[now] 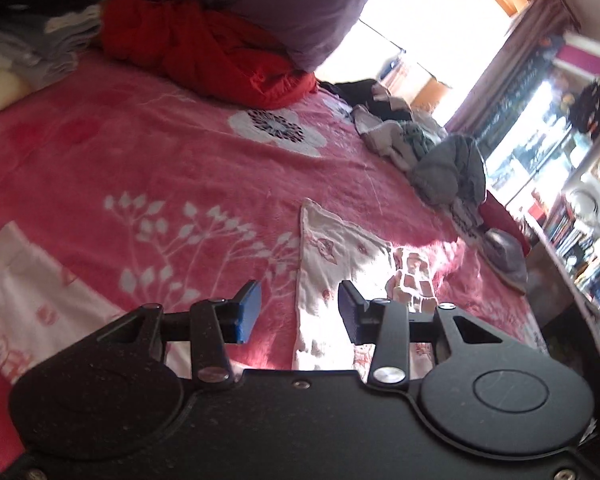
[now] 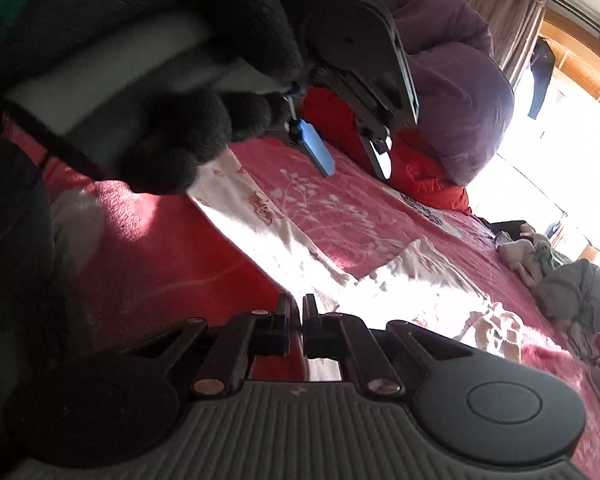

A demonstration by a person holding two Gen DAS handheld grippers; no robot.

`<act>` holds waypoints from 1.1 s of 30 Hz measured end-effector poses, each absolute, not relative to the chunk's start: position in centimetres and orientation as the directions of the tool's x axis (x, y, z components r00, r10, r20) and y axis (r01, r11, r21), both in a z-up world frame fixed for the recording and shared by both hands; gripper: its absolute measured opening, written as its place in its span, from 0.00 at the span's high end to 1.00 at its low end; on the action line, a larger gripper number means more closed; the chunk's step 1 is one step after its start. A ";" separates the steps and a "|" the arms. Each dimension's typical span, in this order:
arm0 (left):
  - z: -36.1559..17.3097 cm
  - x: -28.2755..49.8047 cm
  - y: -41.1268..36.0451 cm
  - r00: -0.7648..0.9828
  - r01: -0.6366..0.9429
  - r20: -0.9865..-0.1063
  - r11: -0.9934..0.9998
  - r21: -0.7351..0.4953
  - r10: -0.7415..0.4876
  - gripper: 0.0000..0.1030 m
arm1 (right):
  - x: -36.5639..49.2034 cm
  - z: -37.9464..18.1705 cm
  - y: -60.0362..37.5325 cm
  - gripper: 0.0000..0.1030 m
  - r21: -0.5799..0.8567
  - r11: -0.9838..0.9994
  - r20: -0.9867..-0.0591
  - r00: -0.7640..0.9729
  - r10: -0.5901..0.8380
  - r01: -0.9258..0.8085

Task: Fold clothes
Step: 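Grasp the garment edge again with the left gripper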

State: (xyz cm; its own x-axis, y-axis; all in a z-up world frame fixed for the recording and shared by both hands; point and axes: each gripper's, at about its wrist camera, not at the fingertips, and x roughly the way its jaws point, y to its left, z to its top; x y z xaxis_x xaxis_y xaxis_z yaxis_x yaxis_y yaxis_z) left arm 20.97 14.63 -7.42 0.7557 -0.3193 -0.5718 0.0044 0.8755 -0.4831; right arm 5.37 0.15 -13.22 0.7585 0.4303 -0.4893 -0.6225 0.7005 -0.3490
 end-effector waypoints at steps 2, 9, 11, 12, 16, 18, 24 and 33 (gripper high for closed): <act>-8.1 24.1 13.1 0.718 0.018 -0.620 0.899 -0.438 -0.317 0.64 | 5.6 -12.9 -0.5 0.94 -0.322 0.716 -0.485 0.757 0.438 -0.620; -10.8 32.9 10.0 0.644 0.003 -0.723 0.945 -0.326 -0.252 0.65 | 5.9 -12.9 -1.3 0.94 -0.257 0.720 -0.504 0.725 0.470 -0.645; -11.4 34.8 9.8 0.631 -0.018 -0.739 0.947 -0.320 -0.238 0.65 | 6.2 -12.8 -1.5 0.94 -0.225 0.725 -0.511 0.712 0.481 -0.651; -11.6 35.5 9.8 0.628 -0.027 -0.742 0.947 -0.321 -0.233 0.65 | 6.3 -12.8 -1.6 0.94 -0.215 0.727 -0.512 0.709 0.485 -0.653; -11.9 37.9 9.5 0.621 -0.037 -0.749 0.946 -0.322 -0.231 0.68 | 6.8 -12.6 -1.9 0.94 -0.169 0.732 -0.515 0.693 0.505 -0.660; -11.7 38.5 8.8 0.627 -0.019 -0.751 0.959 -0.283 -0.209 0.98 | 7.0 -12.5 -2.1 0.94 -0.151 0.735 -0.514 0.688 0.513 -0.661; -9.5 38.0 6.0 0.665 0.058 -0.725 0.980 -0.189 -0.179 0.99 | 7.2 -12.1 -3.0 0.94 -0.119 0.751 -0.497 0.693 0.522 -0.650; -8.1 37.6 1.0 0.670 0.119 -0.725 0.987 -0.110 -0.162 0.99 | 6.4 -11.7 -5.6 0.94 -0.113 0.790 -0.480 0.729 0.487 -0.602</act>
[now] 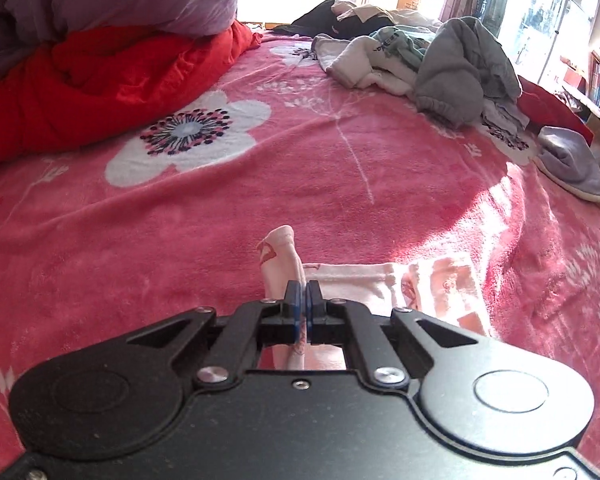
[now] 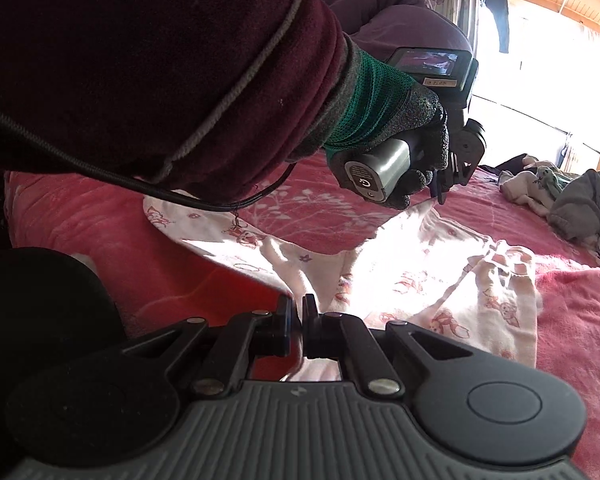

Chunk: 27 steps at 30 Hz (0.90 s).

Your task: Fold clothes

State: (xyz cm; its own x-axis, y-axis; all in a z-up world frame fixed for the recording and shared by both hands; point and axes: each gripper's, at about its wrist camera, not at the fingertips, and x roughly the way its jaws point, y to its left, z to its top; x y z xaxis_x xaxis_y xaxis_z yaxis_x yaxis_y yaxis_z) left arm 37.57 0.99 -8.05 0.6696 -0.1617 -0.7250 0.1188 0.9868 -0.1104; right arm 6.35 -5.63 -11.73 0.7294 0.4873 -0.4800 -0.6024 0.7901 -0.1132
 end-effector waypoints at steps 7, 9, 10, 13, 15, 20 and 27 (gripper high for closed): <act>-8.8 37.7 -2.0 0.660 0.118 -0.740 0.990 -0.073 -0.133 0.99 | 6.4 -12.1 -8.4 0.94 -0.087 0.827 -0.492 0.746 0.448 -0.555; -9.2 37.9 -2.7 0.654 0.120 -0.745 0.991 -0.064 -0.127 0.99 | 6.4 -12.2 -9.0 0.94 -0.075 0.834 -0.499 0.745 0.443 -0.547; -9.4 38.0 -3.0 0.651 0.123 -0.749 0.991 -0.057 -0.124 0.99 | 6.4 -12.3 -9.2 0.94 -0.074 0.836 -0.501 0.745 0.440 -0.543; -10.3 38.1 -3.8 0.633 0.134 -0.764 0.990 -0.050 -0.124 0.99 | 6.6 -12.7 -9.7 0.94 -0.052 0.842 -0.518 0.736 0.436 -0.536; -10.8 38.2 -4.0 0.618 0.155 -0.770 0.985 -0.076 -0.157 0.98 | 6.8 -13.0 -9.9 0.94 -0.035 0.847 -0.533 0.727 0.433 -0.530; -10.0 37.3 -2.5 0.632 0.171 -0.728 0.964 -0.202 -0.265 0.95 | 6.6 -13.3 -10.4 0.94 -0.006 0.860 -0.552 0.718 0.423 -0.511; -8.3 33.7 2.2 0.650 0.151 -0.696 0.949 -0.278 -0.307 0.95 | 6.7 -13.4 -10.5 0.94 0.006 0.863 -0.557 0.715 0.423 -0.506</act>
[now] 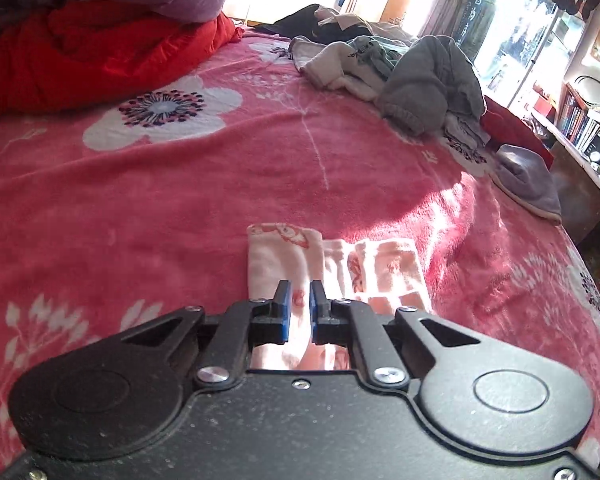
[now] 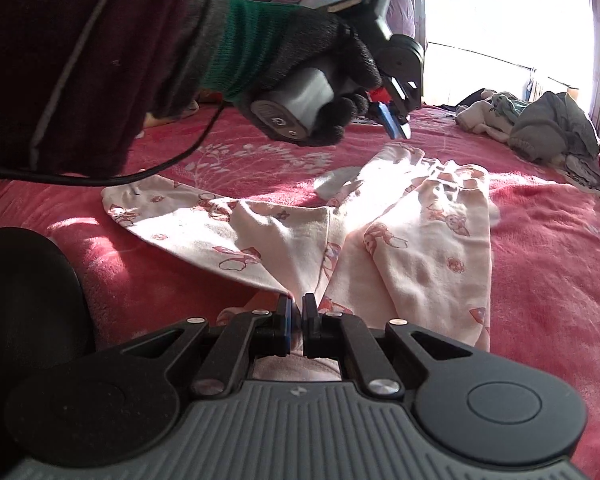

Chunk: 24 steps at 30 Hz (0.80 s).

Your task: Fold clothes

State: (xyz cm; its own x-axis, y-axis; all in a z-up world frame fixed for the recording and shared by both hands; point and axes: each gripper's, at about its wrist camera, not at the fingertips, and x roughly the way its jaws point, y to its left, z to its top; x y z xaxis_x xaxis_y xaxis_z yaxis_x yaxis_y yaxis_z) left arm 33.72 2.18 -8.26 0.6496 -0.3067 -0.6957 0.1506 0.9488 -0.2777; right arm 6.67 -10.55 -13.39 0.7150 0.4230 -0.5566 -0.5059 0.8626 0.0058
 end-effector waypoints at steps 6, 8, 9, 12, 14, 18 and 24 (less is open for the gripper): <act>-10.3 31.3 0.8 0.588 0.236 -0.735 0.940 -0.245 -0.339 0.95 | 7.0 -13.4 -11.5 0.94 0.088 0.877 -0.564 0.703 0.434 -0.471; -11.4 30.8 -0.3 0.551 0.285 -0.759 0.933 -0.218 -0.346 0.95 | 7.0 -13.5 -11.9 0.94 0.121 0.882 -0.571 0.695 0.437 -0.456; -12.0 30.6 -1.0 0.533 0.314 -0.774 0.929 -0.194 -0.342 0.95 | 7.1 -13.6 -12.0 0.94 0.143 0.881 -0.577 0.686 0.444 -0.450; -11.7 29.8 -1.7 0.553 0.339 -0.771 0.930 -0.139 -0.316 0.95 | 7.2 -13.9 -12.5 0.94 0.191 0.879 -0.588 0.667 0.458 -0.436; -10.9 29.3 -1.4 0.572 0.334 -0.747 0.928 -0.166 -0.340 0.95 | 7.3 -13.9 -12.7 0.93 0.212 0.879 -0.592 0.659 0.463 -0.427; -11.0 28.2 -1.5 0.561 0.344 -0.772 0.933 -0.111 -0.298 0.95 | 7.0 -13.8 -12.5 0.91 0.203 0.873 -0.597 0.650 0.469 -0.443; -6.8 22.2 6.2 0.686 0.146 -0.678 0.963 -0.226 -0.263 0.67 | 6.6 -13.3 -12.3 0.89 0.180 0.874 -0.590 0.662 0.463 -0.451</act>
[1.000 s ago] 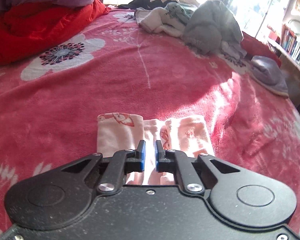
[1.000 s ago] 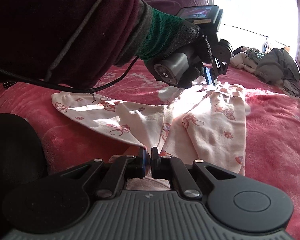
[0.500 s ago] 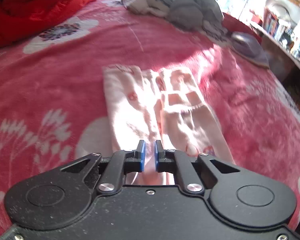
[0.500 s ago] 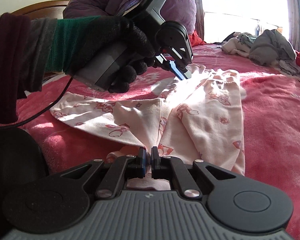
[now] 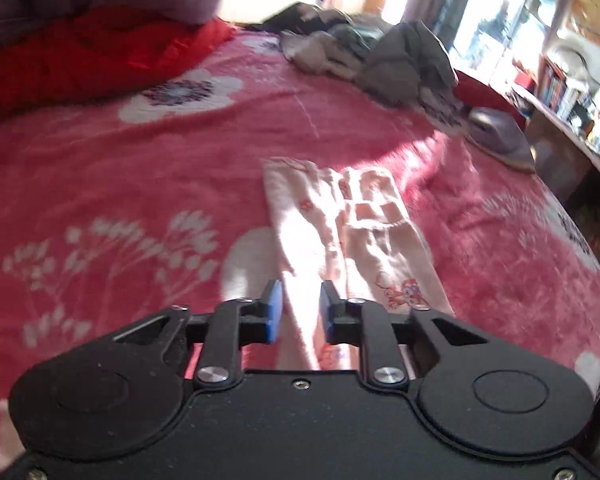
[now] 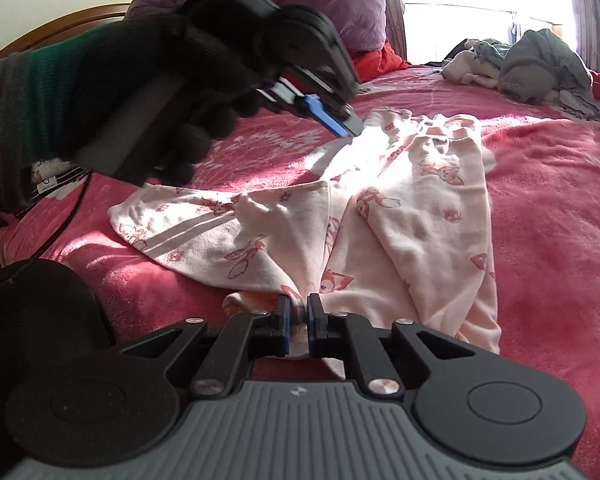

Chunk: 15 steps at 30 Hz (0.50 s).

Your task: Fold clothes

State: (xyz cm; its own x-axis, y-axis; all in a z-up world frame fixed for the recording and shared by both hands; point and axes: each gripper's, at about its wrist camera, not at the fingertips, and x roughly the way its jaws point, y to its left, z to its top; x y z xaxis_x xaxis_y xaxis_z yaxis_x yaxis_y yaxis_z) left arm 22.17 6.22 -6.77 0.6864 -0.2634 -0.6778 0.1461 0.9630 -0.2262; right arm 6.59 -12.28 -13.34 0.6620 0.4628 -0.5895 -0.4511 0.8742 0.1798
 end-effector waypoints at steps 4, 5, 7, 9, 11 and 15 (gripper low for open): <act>-6.4 16.8 13.6 0.733 -0.074 -0.674 0.975 -0.209 -0.089 0.60 | 6.2 -13.3 -11.9 0.88 0.144 0.873 -0.589 0.668 0.454 -0.466; -6.6 15.7 15.5 0.728 -0.134 -0.684 0.967 -0.219 -0.054 0.60 | 6.0 -13.3 -11.8 0.88 0.134 0.873 -0.591 0.669 0.450 -0.469; -7.3 13.8 19.1 0.708 -0.244 -0.706 0.933 -0.265 -0.015 0.60 | 6.0 -13.5 -11.6 0.88 0.121 0.873 -0.593 0.671 0.445 -0.472; -8.2 12.4 21.5 0.689 -0.332 -0.725 0.883 -0.331 -0.013 0.60 | 5.9 -13.6 -11.6 0.88 0.103 0.874 -0.594 0.675 0.438 -0.476; -9.0 11.2 23.1 0.677 -0.387 -0.736 0.836 -0.388 -0.028 0.58 | 5.9 -13.8 -11.6 0.87 0.093 0.875 -0.593 0.679 0.432 -0.475; -11.3 10.9 22.9 0.641 -0.429 -0.766 0.806 -0.408 -0.047 0.57 | 5.9 -14.1 -11.6 0.84 0.084 0.879 -0.594 0.684 0.423 -0.470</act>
